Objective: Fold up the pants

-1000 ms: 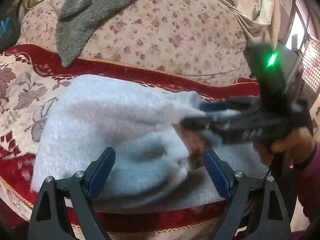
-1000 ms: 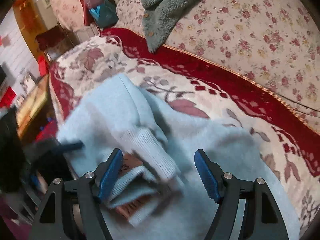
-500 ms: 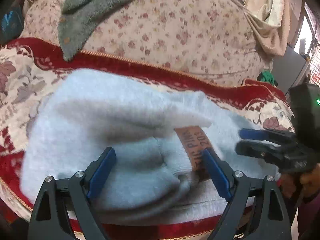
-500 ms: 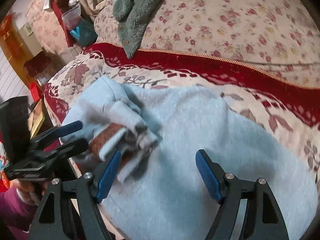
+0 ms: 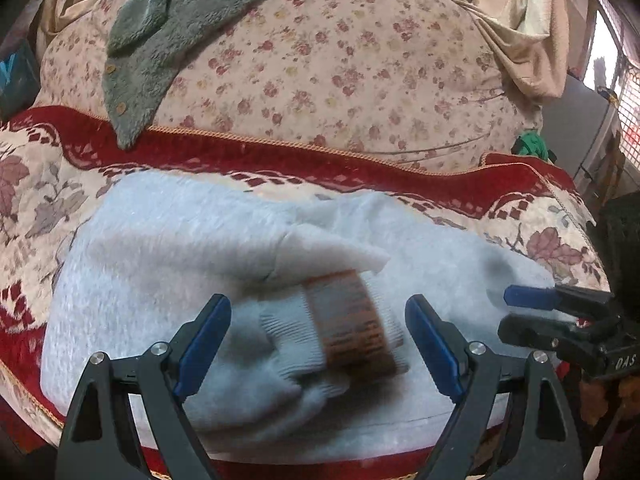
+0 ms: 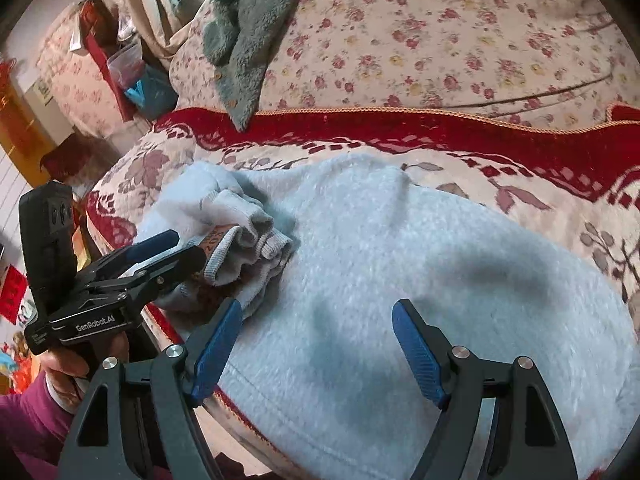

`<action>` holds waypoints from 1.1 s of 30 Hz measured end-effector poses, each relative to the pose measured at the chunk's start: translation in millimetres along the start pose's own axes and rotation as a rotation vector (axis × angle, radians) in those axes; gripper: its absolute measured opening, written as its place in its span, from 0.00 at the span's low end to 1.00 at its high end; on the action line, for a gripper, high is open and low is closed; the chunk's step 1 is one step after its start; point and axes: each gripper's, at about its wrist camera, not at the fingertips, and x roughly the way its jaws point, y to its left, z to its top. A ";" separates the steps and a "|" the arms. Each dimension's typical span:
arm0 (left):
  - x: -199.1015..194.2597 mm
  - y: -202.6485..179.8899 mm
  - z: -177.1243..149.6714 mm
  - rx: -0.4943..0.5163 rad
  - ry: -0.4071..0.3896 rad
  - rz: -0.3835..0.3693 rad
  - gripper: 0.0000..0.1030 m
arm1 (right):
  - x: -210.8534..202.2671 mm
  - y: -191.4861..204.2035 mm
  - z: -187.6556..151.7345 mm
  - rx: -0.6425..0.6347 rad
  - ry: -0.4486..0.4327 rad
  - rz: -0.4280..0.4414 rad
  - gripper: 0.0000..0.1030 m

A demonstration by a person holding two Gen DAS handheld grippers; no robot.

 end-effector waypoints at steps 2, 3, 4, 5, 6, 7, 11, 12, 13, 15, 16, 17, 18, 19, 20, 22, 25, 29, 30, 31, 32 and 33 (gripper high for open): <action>1.0 -5.3 1.9 0.010 -0.001 -0.011 0.86 | -6.6 -1.4 -4.4 0.013 -0.005 0.000 0.80; 1.5 -7.3 2.4 0.016 -0.001 -0.013 0.86 | -9.3 -2.1 -7.0 0.025 -0.003 0.005 0.81; 2.5 -9.9 3.0 0.023 -0.001 -0.015 0.86 | -11.1 -2.6 -9.4 0.037 0.003 0.012 0.81; 4.1 -12.7 3.7 0.030 0.001 -0.018 0.86 | -13.6 -3.6 -12.8 0.049 0.009 0.020 0.81; 6.1 -15.4 4.5 0.035 0.005 -0.025 0.86 | -16.2 -3.5 -16.4 0.054 0.013 0.024 0.82; 7.1 -16.8 5.2 0.038 0.008 -0.031 0.86 | -19.6 -2.7 -20.9 0.051 0.016 0.026 0.82; 16.1 -26.2 9.4 0.051 0.033 -0.080 0.86 | -35.1 -3.3 -43.6 0.064 0.029 0.076 0.84; 19.0 -28.4 10.7 0.052 0.041 -0.095 0.87 | -39.0 -5.2 -51.6 0.080 0.033 0.086 0.85; 21.9 -31.0 12.0 0.053 0.046 -0.107 0.87 | -43.4 -9.1 -61.6 0.103 0.035 0.094 0.86; 28.3 -39.4 15.5 0.063 0.057 -0.133 0.89 | -49.6 -18.8 -79.3 0.154 0.039 0.095 0.87; 31.0 -44.1 17.4 0.073 0.063 -0.151 0.90 | -52.0 -24.8 -88.3 0.184 0.040 0.091 0.87; 33.4 -49.0 19.0 0.084 0.069 -0.167 0.90 | -54.3 -32.4 -98.7 0.221 0.038 0.090 0.88; 36.2 -54.7 20.9 0.098 0.077 -0.185 0.90 | -55.7 -38.9 -107.4 0.255 0.035 0.091 0.88; 40.8 -63.4 23.6 0.118 0.086 -0.202 0.91 | -56.7 -46.1 -116.1 0.292 0.031 0.094 0.88; 43.8 -68.5 25.1 0.133 0.094 -0.212 0.91 | -57.7 -54.8 -124.6 0.335 0.026 0.099 0.88; 53.4 -83.5 29.2 0.178 0.127 -0.246 0.91 | -58.9 -71.1 -136.5 0.416 0.005 0.091 0.89; 66.8 -103.7 34.0 0.233 0.171 -0.297 0.91 | -60.0 -91.1 -142.2 0.504 -0.050 0.070 0.89; 86.4 -122.7 42.3 0.293 0.212 -0.343 0.91 | -54.4 -119.5 -149.9 0.630 -0.117 0.123 0.89; 90.9 -126.6 44.5 0.304 0.221 -0.354 0.91 | -52.1 -125.9 -150.9 0.660 -0.142 0.135 0.89; 98.9 -132.8 48.2 0.321 0.243 -0.374 0.91 | -52.4 -130.1 -151.5 0.676 -0.173 0.151 0.89; 106.0 -138.0 51.2 0.335 0.263 -0.389 0.91 | -52.0 -132.7 -150.7 0.688 -0.218 0.169 0.89; 111.5 -141.7 53.6 0.346 0.278 -0.402 0.91 | -51.8 -135.5 -150.1 0.693 -0.248 0.178 0.90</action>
